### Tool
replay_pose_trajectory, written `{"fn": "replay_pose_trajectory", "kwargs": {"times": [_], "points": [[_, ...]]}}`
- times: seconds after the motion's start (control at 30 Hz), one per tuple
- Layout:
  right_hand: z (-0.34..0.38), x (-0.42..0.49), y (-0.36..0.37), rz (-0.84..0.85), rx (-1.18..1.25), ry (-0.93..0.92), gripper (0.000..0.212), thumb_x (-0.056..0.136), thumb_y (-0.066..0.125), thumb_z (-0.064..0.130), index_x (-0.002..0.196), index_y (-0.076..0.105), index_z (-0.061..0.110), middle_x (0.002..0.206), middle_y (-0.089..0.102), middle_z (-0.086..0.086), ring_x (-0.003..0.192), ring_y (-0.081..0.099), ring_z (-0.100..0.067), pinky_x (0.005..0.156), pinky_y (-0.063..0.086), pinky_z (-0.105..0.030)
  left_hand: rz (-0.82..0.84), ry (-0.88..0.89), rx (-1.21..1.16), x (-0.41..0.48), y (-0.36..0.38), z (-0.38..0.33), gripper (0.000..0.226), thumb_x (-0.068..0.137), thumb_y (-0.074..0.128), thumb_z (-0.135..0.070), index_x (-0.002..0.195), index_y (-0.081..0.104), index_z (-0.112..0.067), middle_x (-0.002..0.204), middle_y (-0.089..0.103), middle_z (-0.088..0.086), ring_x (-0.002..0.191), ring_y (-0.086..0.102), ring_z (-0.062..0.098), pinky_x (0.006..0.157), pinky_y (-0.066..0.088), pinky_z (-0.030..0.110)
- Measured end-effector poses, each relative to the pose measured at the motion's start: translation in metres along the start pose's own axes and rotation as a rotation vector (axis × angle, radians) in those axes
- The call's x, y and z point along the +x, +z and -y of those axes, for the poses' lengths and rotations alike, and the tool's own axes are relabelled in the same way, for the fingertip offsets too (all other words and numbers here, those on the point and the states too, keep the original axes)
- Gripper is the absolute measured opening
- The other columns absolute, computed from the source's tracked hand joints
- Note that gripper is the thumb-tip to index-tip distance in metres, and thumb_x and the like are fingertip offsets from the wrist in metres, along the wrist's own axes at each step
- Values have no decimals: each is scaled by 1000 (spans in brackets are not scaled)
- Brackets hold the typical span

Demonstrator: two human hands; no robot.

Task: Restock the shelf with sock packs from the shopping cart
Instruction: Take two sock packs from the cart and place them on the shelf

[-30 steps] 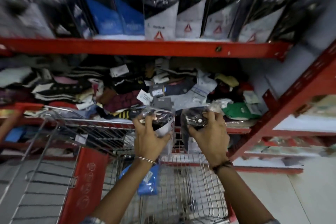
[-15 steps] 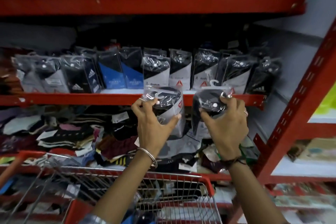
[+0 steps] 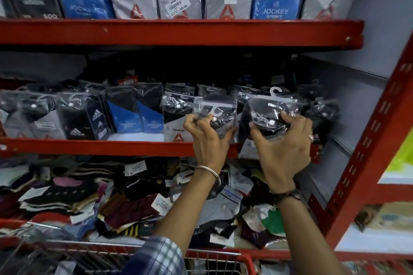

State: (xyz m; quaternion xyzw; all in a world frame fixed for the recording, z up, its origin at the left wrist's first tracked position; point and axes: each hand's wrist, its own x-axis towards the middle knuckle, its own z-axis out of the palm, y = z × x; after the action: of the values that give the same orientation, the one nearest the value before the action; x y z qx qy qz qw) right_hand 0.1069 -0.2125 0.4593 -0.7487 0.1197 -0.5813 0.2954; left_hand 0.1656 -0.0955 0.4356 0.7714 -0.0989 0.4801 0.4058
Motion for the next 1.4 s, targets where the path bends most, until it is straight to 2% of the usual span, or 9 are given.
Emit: {"fn": "replay_pose_trajectory", "kwargs": {"times": [0.3, 0.43, 0.53, 0.7, 0.83, 1.0, 1.13, 1.23, 1.4], "points": [[-7, -4, 29, -72, 69, -50, 66, 55, 85, 48, 90, 54, 1, 106, 62, -18, 94, 55, -19, 66, 42, -17, 161, 26, 106, 3, 10, 23, 42, 71, 63, 20, 102, 43, 0, 121, 31, 29, 84, 57, 36, 57, 58, 39], [-7, -4, 34, -112, 114, -74, 66, 57, 80, 52, 90, 54, 1, 103, 61, -21, 93, 48, -14, 78, 34, -10, 109, 7, 146, 7, 10, 26, 58, 75, 63, 12, 114, 33, -20, 137, 27, 28, 112, 47, 40, 80, 56, 43], [-6, -4, 40, -83, 111, -69, 66, 58, 79, 50, 92, 53, -1, 105, 61, -20, 95, 52, -18, 78, 34, -10, 82, 173, 311, 15, 11, 29, 72, 68, 52, 16, 127, 36, -21, 146, 20, 14, 136, 19, 35, 108, 23, 53], [-9, -4, 59, 19, 57, -52, 63, 53, 88, 37, 91, 54, 0, 111, 61, -19, 96, 59, -31, 64, 48, -27, 299, 281, 478, 22, 9, 36, 89, 65, 60, 16, 141, 31, -17, 151, 30, 9, 142, 16, 26, 113, -5, 46], [-12, 1, 78, 70, 28, -72, 64, 55, 88, 37, 93, 50, 3, 113, 59, -19, 94, 59, -34, 55, 54, -37, 325, 259, 470, 26, 12, 37, 82, 67, 67, 10, 138, 35, -16, 146, 37, 11, 139, 25, 29, 113, -1, 46], [-26, -8, 93, 149, -108, -107, 64, 78, 68, 49, 121, 50, 5, 130, 49, -26, 111, 53, -38, 62, 57, -44, 380, 239, 372, 16, 18, 48, 94, 74, 60, 7, 148, 8, -19, 157, 3, 9, 144, -3, 26, 113, -7, 43], [-45, -24, 98, 266, -333, -318, 70, 92, 50, 45, 148, 21, 14, 155, 11, -14, 142, 11, -32, 114, 19, -47, 456, 267, 403, 3, 22, 63, 94, 84, 58, -8, 147, -11, -18, 154, -16, 7, 142, -17, 24, 114, -2, 45], [-50, -27, 100, 348, -370, -361, 72, 95, 47, 41, 148, 9, 12, 155, 3, -6, 143, 3, -23, 116, -1, -41, 512, 261, 433, -1, 24, 72, 83, 91, 51, -16, 146, -11, -17, 153, -20, 7, 140, -20, 22, 114, -2, 44], [-59, -32, 97, 534, -374, -381, 66, 99, 35, 39, 146, -4, 14, 154, -9, -3, 143, -6, -22, 118, 0, -42, 558, 261, 432, -4, 21, 74, 77, 95, 45, -18, 146, -13, -18, 151, -26, 2, 140, -21, 19, 113, -8, 41]]}}
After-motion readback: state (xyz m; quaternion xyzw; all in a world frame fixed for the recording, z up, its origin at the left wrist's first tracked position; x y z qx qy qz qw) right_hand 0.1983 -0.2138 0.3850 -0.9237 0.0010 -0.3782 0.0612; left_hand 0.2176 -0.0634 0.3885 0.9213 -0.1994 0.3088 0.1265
